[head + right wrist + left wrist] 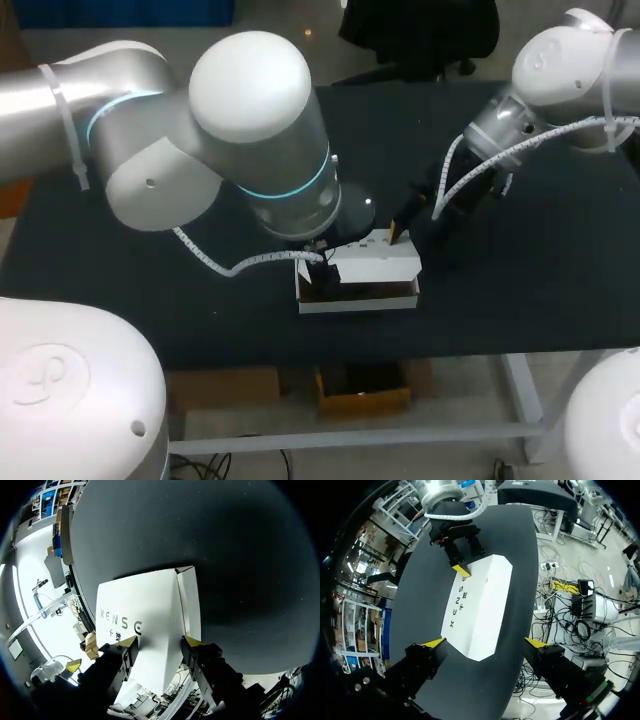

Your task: Assemble the packaging by folding the flat box into shape, placing the metal phone stand inside, and closing the box properly

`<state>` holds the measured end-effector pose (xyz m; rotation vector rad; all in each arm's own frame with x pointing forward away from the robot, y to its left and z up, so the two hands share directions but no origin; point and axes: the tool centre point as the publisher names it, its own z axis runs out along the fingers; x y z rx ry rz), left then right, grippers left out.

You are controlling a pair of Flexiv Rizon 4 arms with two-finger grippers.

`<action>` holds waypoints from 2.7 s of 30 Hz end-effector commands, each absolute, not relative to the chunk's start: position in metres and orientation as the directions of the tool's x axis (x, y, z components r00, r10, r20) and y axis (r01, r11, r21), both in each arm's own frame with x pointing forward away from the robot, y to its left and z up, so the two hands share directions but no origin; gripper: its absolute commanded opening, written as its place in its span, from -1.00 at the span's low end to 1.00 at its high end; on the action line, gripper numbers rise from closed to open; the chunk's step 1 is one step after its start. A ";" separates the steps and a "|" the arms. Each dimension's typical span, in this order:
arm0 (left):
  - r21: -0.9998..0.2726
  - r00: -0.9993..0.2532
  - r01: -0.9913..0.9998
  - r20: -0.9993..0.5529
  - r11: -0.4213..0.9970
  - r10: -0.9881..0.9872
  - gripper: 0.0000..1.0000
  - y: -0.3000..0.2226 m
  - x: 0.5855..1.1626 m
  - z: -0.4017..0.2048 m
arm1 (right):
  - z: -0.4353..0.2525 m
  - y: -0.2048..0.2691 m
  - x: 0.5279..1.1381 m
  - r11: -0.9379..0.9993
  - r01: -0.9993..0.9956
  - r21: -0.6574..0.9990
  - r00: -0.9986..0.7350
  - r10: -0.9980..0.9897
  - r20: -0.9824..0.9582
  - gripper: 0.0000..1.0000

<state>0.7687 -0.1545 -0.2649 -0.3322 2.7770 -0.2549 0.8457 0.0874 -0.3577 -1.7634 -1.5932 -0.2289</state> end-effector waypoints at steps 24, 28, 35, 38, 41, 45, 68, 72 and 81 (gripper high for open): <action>-0.168 -0.969 -0.136 -0.182 0.976 -0.167 0.46 -0.160 0.806 -0.286 | -0.358 0.087 0.846 0.045 0.916 -0.398 0.214 0.786 0.580 0.04; -0.167 -0.973 -0.138 -0.164 0.976 -0.165 0.37 -0.160 0.808 -0.292 | -0.358 0.087 0.846 0.045 0.916 -0.398 0.214 0.786 0.580 0.02; -0.156 -0.978 -0.129 -0.142 0.979 -0.151 0.38 -0.164 0.807 -0.301 | -0.358 0.087 0.846 0.045 0.916 -0.398 0.214 0.786 0.580 0.00; -0.151 -0.978 -0.128 -0.143 0.980 -0.150 0.42 -0.164 0.807 -0.302 | -0.358 0.087 0.846 0.045 0.916 -0.398 0.214 0.786 0.580 0.00; -0.145 -0.978 -0.126 -0.145 0.981 -0.147 0.45 -0.165 0.807 -0.304 | -0.358 0.087 0.846 0.045 0.916 -0.398 0.214 0.786 0.580 0.03; -0.140 -0.978 -0.127 -0.147 0.982 -0.148 0.47 -0.165 0.809 -0.306 | -0.358 0.087 0.846 0.045 0.916 -0.398 0.214 0.786 0.580 0.05; -0.108 -0.975 -0.130 -0.166 0.986 -0.147 0.49 -0.168 0.819 -0.319 | -0.359 0.089 0.848 0.049 0.916 -0.398 0.211 0.785 0.582 0.09; -0.099 -0.974 -0.132 -0.171 0.986 -0.148 0.46 -0.168 0.822 -0.321 | -0.359 0.090 0.848 0.051 0.916 -0.398 0.210 0.785 0.582 0.07; -0.088 -0.968 -0.119 -0.213 0.989 -0.135 0.42 -0.168 0.826 -0.329 | -0.359 0.090 0.848 0.053 0.916 -0.398 0.208 0.786 0.582 0.07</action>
